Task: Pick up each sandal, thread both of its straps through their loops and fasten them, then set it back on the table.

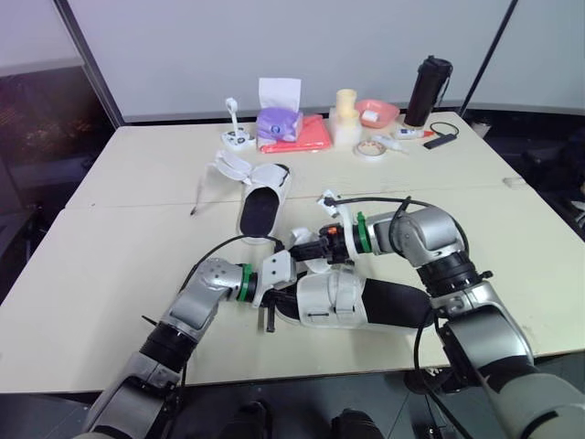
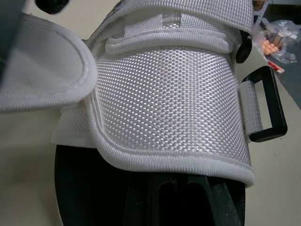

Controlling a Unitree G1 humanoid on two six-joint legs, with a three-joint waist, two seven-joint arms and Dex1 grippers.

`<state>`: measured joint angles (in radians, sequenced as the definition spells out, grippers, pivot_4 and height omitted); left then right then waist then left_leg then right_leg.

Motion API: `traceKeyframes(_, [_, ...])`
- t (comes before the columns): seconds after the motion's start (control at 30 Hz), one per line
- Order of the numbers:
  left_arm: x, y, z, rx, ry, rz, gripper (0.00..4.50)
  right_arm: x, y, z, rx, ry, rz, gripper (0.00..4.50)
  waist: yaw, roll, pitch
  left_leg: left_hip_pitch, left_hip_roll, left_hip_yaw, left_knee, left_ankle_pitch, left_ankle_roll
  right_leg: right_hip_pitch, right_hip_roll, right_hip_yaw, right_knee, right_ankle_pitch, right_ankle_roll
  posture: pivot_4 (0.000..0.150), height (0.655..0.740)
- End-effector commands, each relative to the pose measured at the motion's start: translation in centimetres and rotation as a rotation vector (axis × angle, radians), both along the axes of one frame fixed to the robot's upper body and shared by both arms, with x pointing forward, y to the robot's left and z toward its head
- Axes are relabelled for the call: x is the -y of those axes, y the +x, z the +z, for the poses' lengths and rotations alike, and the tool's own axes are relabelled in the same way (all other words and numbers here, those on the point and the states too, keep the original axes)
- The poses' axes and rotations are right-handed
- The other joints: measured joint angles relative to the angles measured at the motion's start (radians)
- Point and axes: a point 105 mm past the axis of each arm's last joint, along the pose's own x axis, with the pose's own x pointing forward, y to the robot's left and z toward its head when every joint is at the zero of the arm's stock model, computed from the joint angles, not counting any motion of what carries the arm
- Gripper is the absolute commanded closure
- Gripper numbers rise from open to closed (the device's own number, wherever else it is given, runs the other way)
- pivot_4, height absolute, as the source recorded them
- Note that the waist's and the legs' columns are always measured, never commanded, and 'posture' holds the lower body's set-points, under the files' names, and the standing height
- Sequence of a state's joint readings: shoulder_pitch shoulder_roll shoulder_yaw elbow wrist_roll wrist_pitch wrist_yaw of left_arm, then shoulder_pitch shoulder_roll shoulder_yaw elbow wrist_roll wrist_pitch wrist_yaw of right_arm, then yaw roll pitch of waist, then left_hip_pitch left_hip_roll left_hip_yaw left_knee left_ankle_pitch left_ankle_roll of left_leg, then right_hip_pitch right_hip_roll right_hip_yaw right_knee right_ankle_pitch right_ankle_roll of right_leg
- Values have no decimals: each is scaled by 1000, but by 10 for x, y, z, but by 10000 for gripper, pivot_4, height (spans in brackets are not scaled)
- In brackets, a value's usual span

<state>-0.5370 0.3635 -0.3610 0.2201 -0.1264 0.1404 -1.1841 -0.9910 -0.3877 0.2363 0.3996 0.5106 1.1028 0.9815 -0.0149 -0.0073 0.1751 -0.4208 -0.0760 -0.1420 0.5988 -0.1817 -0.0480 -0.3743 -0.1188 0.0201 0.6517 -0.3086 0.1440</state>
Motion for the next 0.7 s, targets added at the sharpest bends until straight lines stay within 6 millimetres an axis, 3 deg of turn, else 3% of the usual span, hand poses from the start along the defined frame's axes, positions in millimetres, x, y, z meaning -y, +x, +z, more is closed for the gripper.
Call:
traceKeyframes(0.03, [0, -8, -24, -66, 60, 5, 45000, -7, 8, 23, 52, 59, 6, 20532, 1, 0, 0, 0, 0, 0, 0, 0, 0, 0, 0, 0, 0, 0, 0, 1500, 7344])
traceKeyframes(0.17, [0, -8, -25, -64, 59, 9, 45000, -10, 16, 40, 52, 135, -24, 20532, 3, 0, 0, 0, 0, 0, 0, 0, 0, 0, 0, 0, 0, 0, 0, 1500, 7344])
traceKeyframes(0.7, [1, -8, -26, -62, 63, 1, 45000, -4, 28, 64, 98, 193, -97, 20532, 2, 0, 0, 0, 0, 0, 0, 0, 0, 0, 0, 0, 0, 0, 0, 1500, 7344])
